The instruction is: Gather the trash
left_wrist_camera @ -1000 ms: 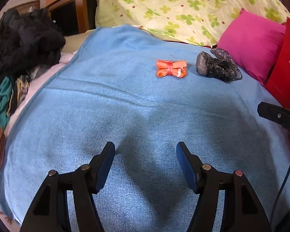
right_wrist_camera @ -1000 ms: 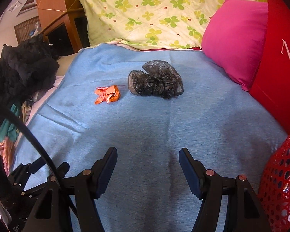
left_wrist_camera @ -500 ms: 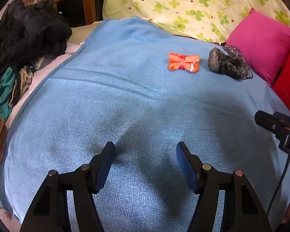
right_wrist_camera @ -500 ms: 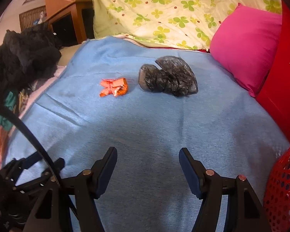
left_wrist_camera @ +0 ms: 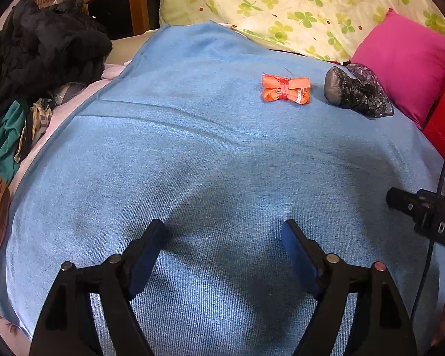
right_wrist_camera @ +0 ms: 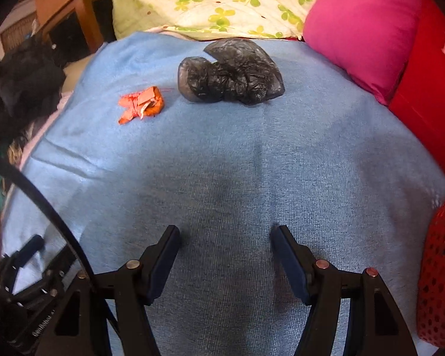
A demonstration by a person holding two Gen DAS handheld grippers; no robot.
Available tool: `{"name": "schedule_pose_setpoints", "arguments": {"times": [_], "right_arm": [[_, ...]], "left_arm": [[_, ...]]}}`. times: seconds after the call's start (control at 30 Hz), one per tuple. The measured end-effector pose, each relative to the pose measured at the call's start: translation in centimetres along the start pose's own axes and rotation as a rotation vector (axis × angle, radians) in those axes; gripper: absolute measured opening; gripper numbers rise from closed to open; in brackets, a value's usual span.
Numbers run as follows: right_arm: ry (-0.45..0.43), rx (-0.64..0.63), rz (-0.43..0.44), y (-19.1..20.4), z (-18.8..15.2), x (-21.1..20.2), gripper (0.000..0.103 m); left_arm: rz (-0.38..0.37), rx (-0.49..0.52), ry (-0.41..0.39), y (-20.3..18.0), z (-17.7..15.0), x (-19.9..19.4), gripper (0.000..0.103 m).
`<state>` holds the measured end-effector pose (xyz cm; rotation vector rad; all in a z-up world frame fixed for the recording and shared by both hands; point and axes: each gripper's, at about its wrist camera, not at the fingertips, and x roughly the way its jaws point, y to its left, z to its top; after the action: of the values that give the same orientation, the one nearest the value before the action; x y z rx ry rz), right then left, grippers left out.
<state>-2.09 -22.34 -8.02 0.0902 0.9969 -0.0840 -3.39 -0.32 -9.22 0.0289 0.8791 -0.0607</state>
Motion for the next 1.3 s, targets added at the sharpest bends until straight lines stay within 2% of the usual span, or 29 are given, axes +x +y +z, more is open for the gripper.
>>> {"name": "schedule_pose_setpoints", "arguments": {"times": [0.17, 0.43, 0.53, 0.6, 1.3], "right_arm": [[-0.004, -0.038, -0.024, 0.9, -0.3, 0.2, 0.075], [-0.015, -0.106, -0.068, 1.8, -0.8, 0.5, 0.081], [-0.04, -0.115, -0.113, 1.8, -1.3, 0.6, 0.092], [-0.045, -0.091, -0.137, 1.4, -1.4, 0.9, 0.103], [-0.065, -0.042, -0.093, 0.2, -1.5, 0.7, 0.103]], "left_arm": [[0.031, -0.001, -0.018, -0.3, -0.4, 0.2, 0.095], [0.047, -0.029, -0.025, -0.1, -0.6, 0.4, 0.103], [0.048, -0.03, -0.025, 0.0, -0.5, 0.5, 0.103], [0.049, -0.03, -0.025, 0.0, -0.5, 0.5, 0.103], [0.048, -0.048, -0.02, 0.1, -0.6, 0.4, 0.103]]}}
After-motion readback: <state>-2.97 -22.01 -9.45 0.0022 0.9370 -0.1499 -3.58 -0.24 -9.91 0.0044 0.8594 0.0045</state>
